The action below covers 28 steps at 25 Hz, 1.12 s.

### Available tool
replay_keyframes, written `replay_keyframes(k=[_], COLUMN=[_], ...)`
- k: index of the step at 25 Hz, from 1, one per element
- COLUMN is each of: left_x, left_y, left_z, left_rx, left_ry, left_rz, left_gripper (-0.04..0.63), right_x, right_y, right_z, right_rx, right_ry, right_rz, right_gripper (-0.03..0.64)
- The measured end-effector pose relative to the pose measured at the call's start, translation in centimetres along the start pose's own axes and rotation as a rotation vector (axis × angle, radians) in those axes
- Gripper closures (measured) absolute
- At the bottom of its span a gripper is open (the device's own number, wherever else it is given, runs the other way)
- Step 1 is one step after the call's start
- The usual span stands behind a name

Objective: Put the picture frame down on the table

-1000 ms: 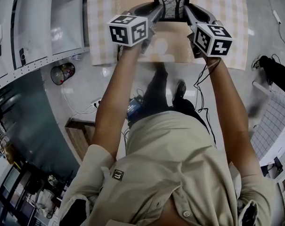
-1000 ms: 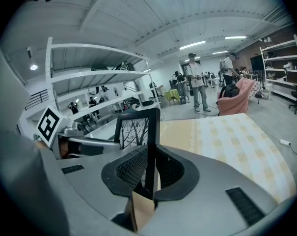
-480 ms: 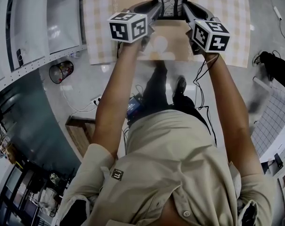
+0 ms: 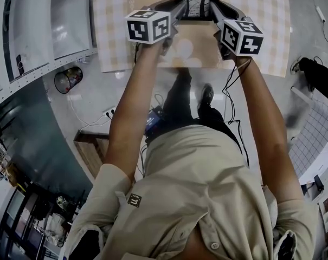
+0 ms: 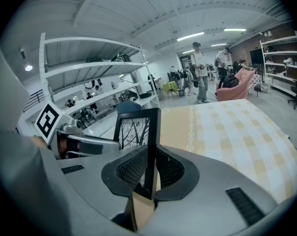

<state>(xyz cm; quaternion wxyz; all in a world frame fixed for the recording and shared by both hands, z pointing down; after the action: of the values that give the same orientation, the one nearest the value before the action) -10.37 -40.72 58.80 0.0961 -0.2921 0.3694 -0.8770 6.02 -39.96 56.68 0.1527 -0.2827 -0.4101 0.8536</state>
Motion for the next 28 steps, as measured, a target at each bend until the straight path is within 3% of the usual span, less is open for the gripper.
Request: replay_keyframes(k=[28], left_x=[1.3], left_y=[-1.3], left_z=[3.7], left_rx=[0.082], left_ry=[0.033], left_rz=[-0.008], left_gripper=[0.5], right_x=[-3.0], right_y=[-1.6], right_z=[2.7], right_rx=[0.063], right_ry=[-0.004], right_rz=[0.036], right_gripper=[0.554])
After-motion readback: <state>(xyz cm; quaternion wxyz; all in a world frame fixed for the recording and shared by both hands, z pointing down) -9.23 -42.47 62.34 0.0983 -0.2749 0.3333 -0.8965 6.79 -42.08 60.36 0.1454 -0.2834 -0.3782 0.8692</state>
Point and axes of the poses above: the fingertips, and each gripper's own axes: z forward along the fingers, x to its left, y out of its top, the point moved 6 cm from there along -z, backward along the fingers, and after that the axes turned 9 degrees about y, right-handed, at the moved point
